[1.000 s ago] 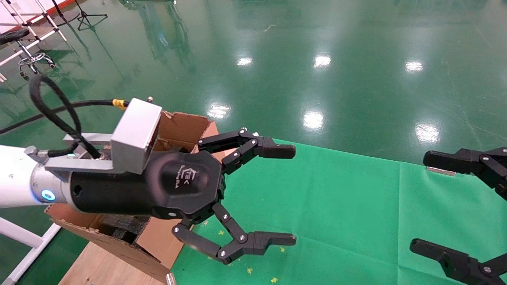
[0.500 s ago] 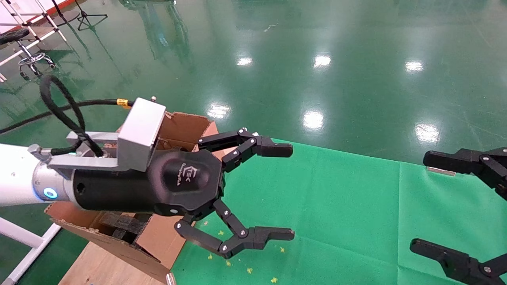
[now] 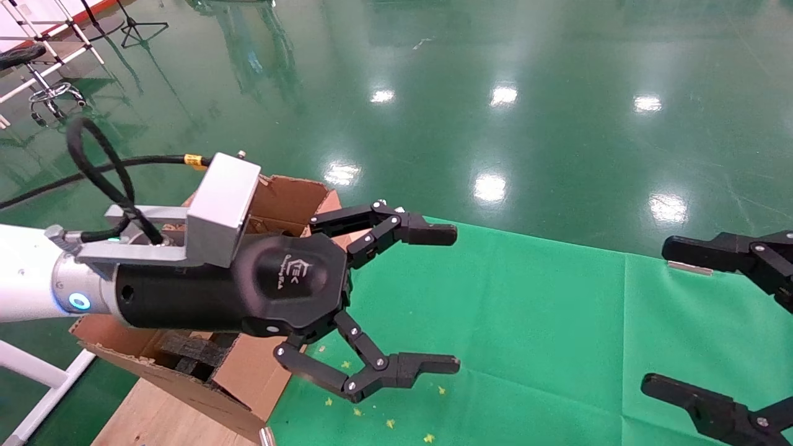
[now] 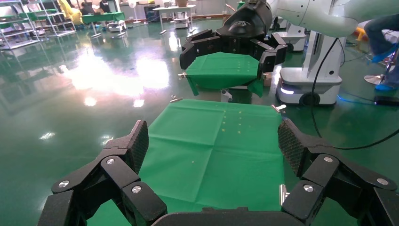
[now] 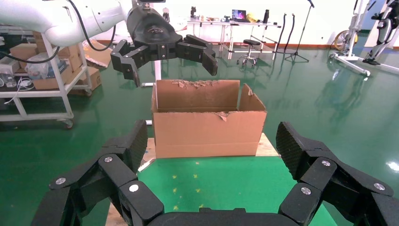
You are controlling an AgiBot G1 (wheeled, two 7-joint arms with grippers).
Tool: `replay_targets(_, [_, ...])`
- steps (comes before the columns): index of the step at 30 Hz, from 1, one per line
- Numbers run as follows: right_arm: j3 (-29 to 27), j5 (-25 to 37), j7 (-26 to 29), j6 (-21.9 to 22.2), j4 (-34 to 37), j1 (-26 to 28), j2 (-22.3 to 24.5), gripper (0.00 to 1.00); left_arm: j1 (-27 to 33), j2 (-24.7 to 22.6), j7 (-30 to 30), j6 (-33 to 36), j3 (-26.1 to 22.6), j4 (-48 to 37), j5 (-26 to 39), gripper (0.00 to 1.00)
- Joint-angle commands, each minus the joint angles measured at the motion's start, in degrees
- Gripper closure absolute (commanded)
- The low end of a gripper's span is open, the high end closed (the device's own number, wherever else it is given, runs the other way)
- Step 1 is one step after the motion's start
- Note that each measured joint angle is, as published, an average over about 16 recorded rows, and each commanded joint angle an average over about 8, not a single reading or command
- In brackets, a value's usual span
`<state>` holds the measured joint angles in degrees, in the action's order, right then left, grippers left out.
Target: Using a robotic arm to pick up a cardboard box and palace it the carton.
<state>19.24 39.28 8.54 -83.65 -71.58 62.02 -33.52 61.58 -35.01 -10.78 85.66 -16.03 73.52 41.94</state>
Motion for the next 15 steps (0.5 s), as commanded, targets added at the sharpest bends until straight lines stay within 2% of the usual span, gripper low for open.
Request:
replay_targets(1, [0.0,0.0,0.0,0.0,0.0,0.0,0.0,0.00,0.0,0.0,0.0,0.0,0.0,0.0,0.0,0.00])
replay_targets(15, [0.0,0.0,0.0,0.0,0.0,0.0,0.0,0.00,0.1,0.0,0.0,0.0,-0.1,-0.1,0.1,0.00])
